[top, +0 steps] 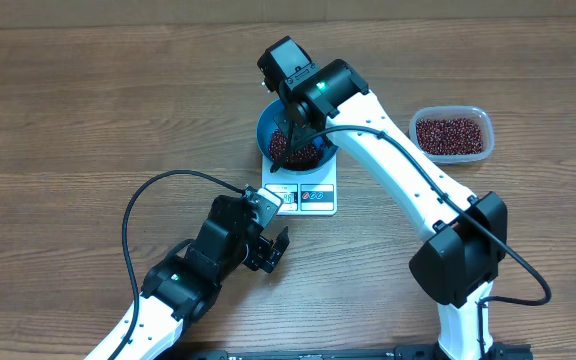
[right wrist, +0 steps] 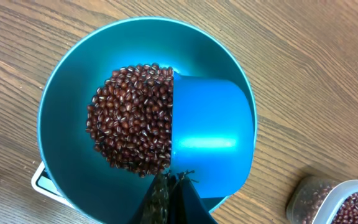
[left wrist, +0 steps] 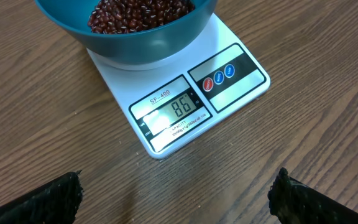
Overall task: Scoop item into bowl and weigh 150g on scale
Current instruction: 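Raise the emptied scoop above the bowl with the right gripper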
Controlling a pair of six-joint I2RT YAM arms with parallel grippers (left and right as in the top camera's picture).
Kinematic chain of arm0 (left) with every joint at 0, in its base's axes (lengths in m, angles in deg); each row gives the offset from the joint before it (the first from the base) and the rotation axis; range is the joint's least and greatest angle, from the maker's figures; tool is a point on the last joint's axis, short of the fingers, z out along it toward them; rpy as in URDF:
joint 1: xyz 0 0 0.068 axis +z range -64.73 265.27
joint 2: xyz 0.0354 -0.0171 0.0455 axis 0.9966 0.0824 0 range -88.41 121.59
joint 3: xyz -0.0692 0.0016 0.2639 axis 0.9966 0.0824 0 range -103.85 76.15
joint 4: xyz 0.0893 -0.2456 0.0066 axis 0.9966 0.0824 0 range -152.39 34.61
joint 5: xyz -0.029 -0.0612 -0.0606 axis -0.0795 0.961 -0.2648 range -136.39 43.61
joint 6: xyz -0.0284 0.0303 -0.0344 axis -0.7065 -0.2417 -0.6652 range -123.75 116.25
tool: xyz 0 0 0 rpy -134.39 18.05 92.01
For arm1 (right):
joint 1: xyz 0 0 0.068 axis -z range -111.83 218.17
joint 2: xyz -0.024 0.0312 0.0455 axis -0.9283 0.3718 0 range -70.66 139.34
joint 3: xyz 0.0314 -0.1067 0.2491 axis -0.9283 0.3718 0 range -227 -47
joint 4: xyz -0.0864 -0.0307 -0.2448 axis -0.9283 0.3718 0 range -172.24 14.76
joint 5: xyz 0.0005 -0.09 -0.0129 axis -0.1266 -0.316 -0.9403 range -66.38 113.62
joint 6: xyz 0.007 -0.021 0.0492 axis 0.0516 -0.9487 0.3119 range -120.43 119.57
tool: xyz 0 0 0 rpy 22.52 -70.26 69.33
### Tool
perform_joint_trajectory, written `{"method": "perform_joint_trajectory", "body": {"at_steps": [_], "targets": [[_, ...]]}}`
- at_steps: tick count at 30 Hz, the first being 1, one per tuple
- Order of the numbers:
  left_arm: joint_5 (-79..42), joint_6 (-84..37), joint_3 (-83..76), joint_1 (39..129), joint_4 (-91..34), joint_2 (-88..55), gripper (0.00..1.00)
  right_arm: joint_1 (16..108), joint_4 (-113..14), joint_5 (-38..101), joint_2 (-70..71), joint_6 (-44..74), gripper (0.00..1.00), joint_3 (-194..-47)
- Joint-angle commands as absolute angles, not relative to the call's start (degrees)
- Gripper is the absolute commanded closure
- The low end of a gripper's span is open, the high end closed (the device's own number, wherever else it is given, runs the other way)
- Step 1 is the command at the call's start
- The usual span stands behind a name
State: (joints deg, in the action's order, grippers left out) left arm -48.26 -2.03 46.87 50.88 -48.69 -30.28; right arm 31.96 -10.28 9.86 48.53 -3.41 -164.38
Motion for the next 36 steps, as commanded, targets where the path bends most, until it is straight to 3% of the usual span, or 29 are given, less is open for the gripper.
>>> {"method": "perform_joint_trajectory", "body": {"at_steps": [1,15,25,36], "targets": [[-47.38,-1.14,47.14,51.19,-48.91,-31.05,0.0,31.86,-10.63,9.14,44.12,-3.17,0.96,-166.77],[-47.38,-1.14,47.14,51.19,-48.91,-31.05,0.0,31.92,-11.48,8.5,36.36,0.13,0.96,-166.77],[-47.38,-1.14,47.14,51.19,-48.91,-31.05,0.01,32.4,-11.11,-9.46,34.02,4.59,0.96,-166.77],[-47.38,-1.14,47.14,51.19,-48.91,-31.05,0.0,44.99,-7.33,-11.25,34.02,10.31,0.96,-166.72]]}}
